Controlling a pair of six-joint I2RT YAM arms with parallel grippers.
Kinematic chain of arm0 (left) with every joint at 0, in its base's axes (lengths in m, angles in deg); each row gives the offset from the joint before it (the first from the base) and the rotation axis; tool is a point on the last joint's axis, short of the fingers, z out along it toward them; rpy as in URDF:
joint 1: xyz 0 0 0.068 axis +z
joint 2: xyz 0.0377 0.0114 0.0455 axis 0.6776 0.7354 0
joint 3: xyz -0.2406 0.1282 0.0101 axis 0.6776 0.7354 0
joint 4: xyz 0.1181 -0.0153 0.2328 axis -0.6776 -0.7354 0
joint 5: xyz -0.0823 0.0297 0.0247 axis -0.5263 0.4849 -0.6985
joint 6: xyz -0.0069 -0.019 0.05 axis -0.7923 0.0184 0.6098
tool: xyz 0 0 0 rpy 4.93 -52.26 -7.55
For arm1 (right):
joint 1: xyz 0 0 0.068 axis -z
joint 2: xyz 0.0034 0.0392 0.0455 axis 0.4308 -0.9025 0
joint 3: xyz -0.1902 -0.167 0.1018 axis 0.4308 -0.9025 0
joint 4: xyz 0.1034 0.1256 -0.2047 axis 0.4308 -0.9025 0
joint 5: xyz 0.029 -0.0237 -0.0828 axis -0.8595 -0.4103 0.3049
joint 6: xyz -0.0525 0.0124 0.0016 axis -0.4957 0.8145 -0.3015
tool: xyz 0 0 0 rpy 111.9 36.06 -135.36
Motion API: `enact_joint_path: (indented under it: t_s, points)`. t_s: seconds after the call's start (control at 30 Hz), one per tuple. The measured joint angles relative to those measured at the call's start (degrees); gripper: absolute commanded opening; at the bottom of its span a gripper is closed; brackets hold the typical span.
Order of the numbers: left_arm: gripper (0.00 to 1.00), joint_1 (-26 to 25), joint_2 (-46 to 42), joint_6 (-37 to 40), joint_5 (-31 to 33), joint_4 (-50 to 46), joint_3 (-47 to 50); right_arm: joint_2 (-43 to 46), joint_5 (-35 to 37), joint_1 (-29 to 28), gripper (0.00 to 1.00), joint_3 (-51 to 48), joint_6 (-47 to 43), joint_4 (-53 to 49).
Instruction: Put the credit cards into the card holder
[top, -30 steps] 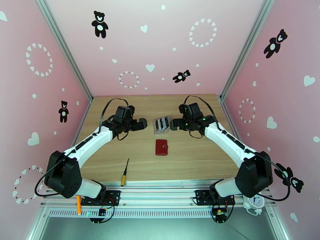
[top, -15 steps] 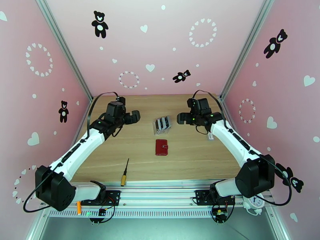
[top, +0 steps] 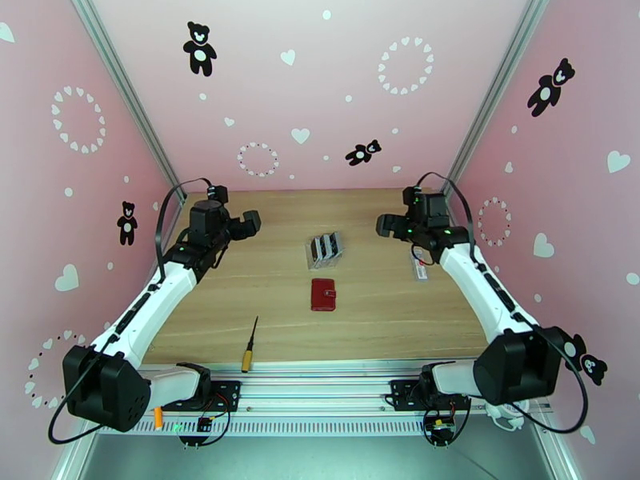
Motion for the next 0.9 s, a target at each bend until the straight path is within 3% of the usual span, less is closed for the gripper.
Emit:
enact_joint_path:
  t_s: [0.27,0.7,0.9]
  points:
    - [0.98,0.3,-5.1,7.4,3.7,14.2,15.3,2.4,1.9,1.3,0.93,-5.8,-1.8,6.6]
    - [0.98,1.2,-2.5,11.4,6.8,29.6,25.2,3.7,4.6,1.2,0.92,-17.6,-4.8,19.8]
    - [0.98,4.9,-1.7,11.3,6.7,33.8,27.5,3.7,6.2,1.2,0.91,-19.7,-5.7,23.9]
